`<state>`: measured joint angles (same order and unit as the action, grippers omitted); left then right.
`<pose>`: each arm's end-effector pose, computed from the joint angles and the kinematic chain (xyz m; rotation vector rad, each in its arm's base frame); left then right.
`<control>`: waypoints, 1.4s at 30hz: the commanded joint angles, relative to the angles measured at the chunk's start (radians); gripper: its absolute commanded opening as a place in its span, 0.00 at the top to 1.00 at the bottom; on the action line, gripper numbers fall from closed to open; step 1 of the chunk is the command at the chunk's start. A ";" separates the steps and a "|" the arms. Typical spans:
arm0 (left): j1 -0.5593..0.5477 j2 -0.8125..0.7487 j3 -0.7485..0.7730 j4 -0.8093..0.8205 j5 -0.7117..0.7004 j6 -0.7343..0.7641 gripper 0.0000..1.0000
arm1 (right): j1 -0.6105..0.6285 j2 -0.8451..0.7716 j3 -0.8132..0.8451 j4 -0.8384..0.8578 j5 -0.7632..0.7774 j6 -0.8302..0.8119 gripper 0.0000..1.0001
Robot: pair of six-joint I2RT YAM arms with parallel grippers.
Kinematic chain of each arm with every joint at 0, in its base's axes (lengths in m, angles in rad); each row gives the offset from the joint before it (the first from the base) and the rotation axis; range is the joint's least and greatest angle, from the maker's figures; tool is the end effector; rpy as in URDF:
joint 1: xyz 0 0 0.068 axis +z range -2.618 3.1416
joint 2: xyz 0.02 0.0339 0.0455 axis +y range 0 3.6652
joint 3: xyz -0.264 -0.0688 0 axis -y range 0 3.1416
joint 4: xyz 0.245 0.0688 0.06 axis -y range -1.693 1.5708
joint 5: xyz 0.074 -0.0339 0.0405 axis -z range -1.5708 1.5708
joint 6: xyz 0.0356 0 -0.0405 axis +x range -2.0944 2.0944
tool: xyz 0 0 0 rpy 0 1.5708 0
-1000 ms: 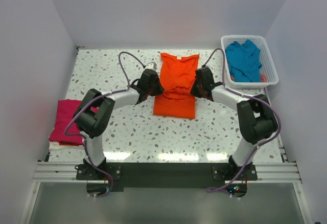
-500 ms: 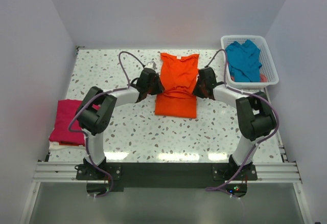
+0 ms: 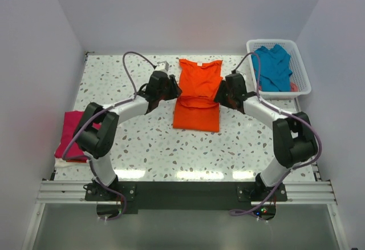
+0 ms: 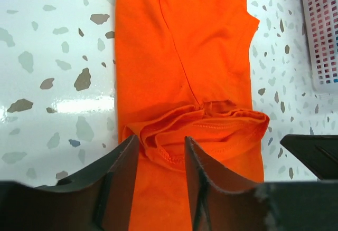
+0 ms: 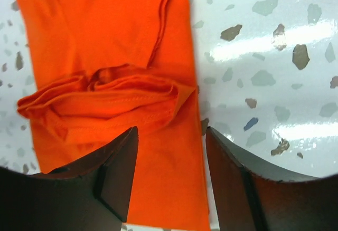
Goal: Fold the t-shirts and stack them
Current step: Fold the tshirt
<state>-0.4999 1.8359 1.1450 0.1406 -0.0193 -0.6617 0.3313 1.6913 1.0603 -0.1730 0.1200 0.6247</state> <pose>0.3598 -0.1957 0.2011 -0.1891 2.1861 -0.6561 0.3426 0.1133 0.2008 0.4066 2.3556 0.3159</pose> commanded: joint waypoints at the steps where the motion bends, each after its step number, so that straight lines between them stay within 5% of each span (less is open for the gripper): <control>1: -0.043 -0.085 -0.051 -0.030 -0.044 0.016 0.57 | 0.044 -0.110 -0.052 0.015 0.036 -0.028 0.43; 8: -0.118 -0.052 -0.065 -0.050 -0.030 0.014 0.84 | 0.113 -0.101 -0.065 0.029 0.021 -0.042 0.68; 18: -0.146 0.071 0.056 -0.125 -0.036 0.028 0.88 | 0.146 0.051 0.024 0.029 -0.046 -0.056 0.83; 33: -0.080 0.217 0.262 -0.185 -0.054 0.074 0.72 | 0.100 0.223 0.228 -0.046 -0.010 -0.069 0.82; 42: -0.042 0.174 0.305 -0.156 -0.033 0.128 0.43 | 0.052 0.307 0.291 -0.062 -0.020 -0.074 0.82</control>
<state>-0.5495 2.0666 1.4277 -0.0422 -0.0570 -0.5766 0.3965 1.9793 1.3113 -0.2264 0.0895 0.5682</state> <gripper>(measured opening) 0.555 0.178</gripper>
